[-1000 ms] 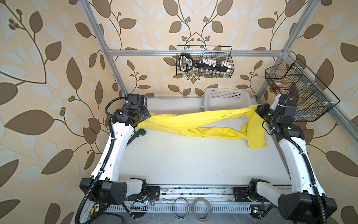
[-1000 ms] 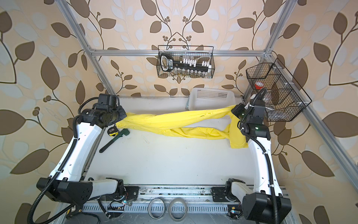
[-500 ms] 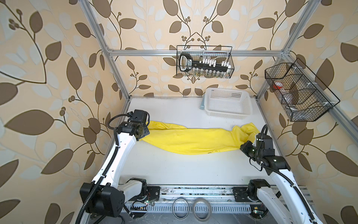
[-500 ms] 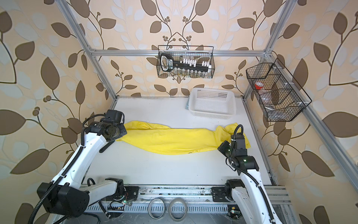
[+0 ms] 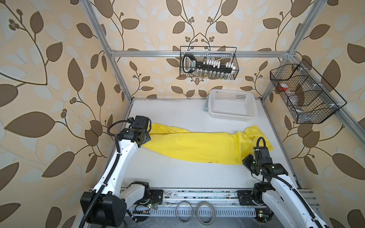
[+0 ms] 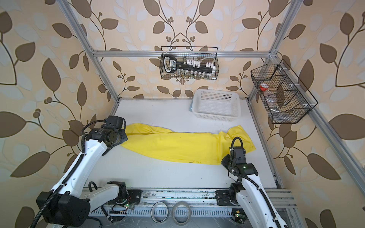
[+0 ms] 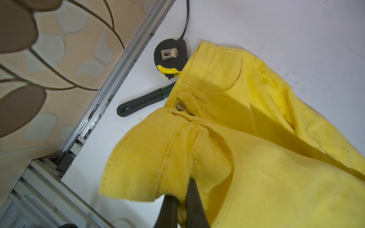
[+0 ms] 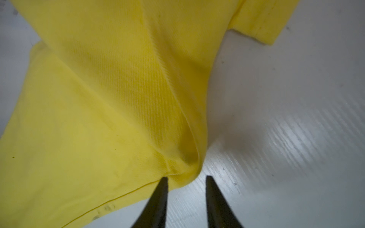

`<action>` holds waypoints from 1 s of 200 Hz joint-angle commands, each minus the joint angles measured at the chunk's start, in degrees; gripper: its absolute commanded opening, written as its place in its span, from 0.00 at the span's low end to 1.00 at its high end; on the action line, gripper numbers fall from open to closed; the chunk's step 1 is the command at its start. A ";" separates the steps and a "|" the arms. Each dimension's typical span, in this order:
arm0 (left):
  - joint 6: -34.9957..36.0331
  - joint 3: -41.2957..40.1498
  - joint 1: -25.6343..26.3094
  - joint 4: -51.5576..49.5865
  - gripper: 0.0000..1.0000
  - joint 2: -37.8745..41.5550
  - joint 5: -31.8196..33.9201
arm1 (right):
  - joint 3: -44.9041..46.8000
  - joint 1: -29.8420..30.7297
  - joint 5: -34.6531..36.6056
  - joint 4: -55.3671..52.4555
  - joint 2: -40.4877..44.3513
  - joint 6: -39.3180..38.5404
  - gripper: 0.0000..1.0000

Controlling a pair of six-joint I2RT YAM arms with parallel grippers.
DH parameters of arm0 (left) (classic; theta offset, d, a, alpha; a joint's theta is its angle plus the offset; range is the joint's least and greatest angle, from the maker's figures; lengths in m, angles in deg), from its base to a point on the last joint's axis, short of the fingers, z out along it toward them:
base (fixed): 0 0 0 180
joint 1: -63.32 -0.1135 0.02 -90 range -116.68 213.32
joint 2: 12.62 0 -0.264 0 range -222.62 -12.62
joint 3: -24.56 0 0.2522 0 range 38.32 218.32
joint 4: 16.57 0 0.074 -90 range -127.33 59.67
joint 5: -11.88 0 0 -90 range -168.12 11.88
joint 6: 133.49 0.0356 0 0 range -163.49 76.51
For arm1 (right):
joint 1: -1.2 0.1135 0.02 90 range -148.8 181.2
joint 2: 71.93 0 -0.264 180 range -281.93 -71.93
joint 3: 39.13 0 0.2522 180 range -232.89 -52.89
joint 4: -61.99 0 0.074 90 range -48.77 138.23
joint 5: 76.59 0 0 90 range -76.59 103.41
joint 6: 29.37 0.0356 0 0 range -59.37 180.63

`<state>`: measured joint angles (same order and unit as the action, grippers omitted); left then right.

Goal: Fold and stack the trousers
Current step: Flatten out the trousers at the center of the table.

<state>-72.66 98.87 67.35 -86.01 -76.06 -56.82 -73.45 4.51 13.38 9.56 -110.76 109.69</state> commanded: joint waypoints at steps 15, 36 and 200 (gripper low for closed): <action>0.16 1.66 -0.77 0.40 0.00 0.33 4.28 | -2.81 -9.02 0.28 2.74 -1.07 -4.60 0.64; 0.34 1.85 -0.85 0.81 0.00 0.26 4.43 | -6.78 -14.92 2.47 1.22 -1.94 -8.71 0.66; 0.38 0.45 -0.95 4.69 0.00 -1.60 0.41 | -17.82 -9.12 17.27 15.15 -31.71 -18.11 0.49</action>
<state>-72.40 98.87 66.98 -82.62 -77.70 -57.19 -90.02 -5.48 23.04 25.36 -140.77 93.87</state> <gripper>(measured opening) 0.063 0.525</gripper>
